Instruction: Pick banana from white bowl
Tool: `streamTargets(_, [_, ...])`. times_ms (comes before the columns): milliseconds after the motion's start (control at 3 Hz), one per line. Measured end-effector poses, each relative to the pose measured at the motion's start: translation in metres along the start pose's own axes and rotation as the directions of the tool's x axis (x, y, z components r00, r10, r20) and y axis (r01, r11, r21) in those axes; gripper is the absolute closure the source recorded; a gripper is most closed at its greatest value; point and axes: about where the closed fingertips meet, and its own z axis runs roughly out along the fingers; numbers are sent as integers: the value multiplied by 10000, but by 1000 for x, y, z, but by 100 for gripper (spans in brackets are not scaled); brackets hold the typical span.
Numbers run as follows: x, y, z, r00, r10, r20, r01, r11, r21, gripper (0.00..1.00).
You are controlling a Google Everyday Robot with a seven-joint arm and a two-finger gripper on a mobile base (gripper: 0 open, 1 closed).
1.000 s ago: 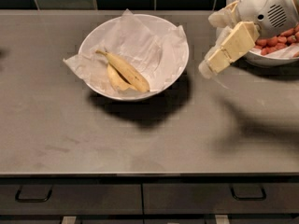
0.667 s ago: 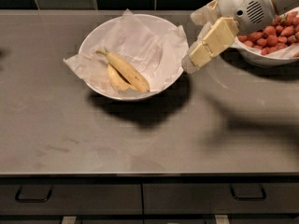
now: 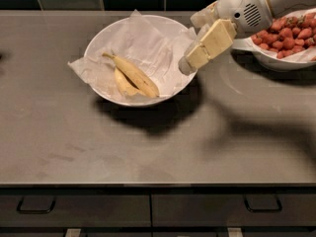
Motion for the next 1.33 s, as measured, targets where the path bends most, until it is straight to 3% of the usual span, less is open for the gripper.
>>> streamTargets(667, [-23, -17, 49, 9994, -123, 330, 150, 9963, -848, 0])
streamTargets(1333, [-22, -17, 58, 9996, -19, 298, 50, 9948, -1016, 0])
